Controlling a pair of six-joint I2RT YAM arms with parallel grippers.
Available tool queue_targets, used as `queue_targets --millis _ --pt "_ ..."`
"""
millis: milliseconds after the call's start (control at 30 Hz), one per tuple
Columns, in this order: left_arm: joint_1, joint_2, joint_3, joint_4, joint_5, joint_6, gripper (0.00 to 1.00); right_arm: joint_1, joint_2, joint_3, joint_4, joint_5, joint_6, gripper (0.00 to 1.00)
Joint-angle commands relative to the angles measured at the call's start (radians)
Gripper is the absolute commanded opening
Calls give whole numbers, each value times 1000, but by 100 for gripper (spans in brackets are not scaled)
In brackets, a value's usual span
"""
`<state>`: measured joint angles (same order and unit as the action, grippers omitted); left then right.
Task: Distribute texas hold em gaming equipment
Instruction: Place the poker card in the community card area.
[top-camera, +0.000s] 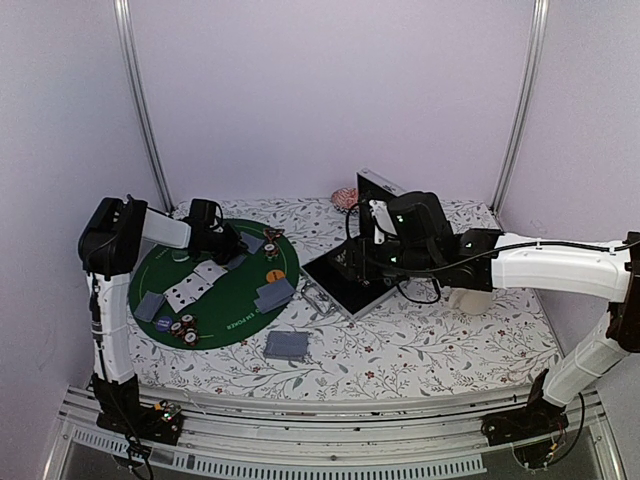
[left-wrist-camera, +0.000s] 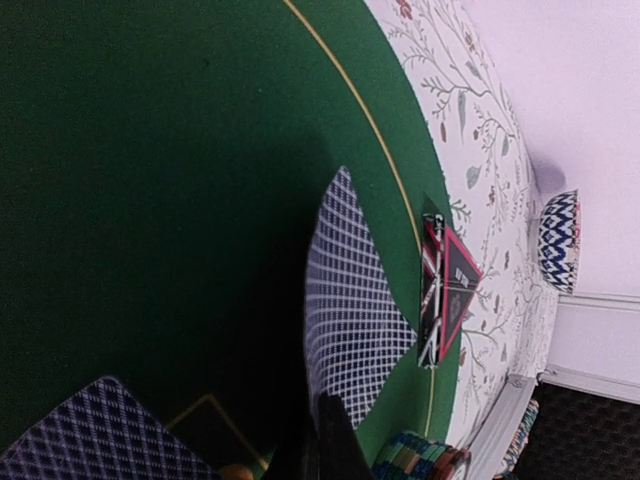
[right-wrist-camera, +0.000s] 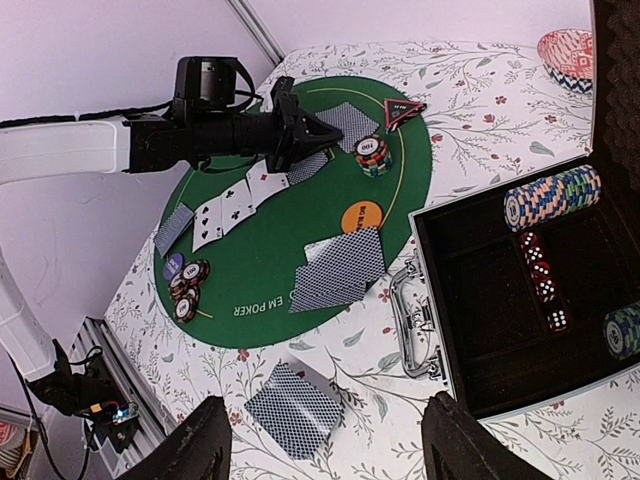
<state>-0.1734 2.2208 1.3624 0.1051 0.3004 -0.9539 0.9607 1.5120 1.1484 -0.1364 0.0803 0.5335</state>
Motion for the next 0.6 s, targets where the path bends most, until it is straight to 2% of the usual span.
queue_targets --millis 0,567 --pt "18 -21 10 -51 -22 37 0 -8 2 13 -13 15 -12 67" --pt "34 -31 17 -103 -7 93 0 -7 24 43 -29 -4 -22 67"
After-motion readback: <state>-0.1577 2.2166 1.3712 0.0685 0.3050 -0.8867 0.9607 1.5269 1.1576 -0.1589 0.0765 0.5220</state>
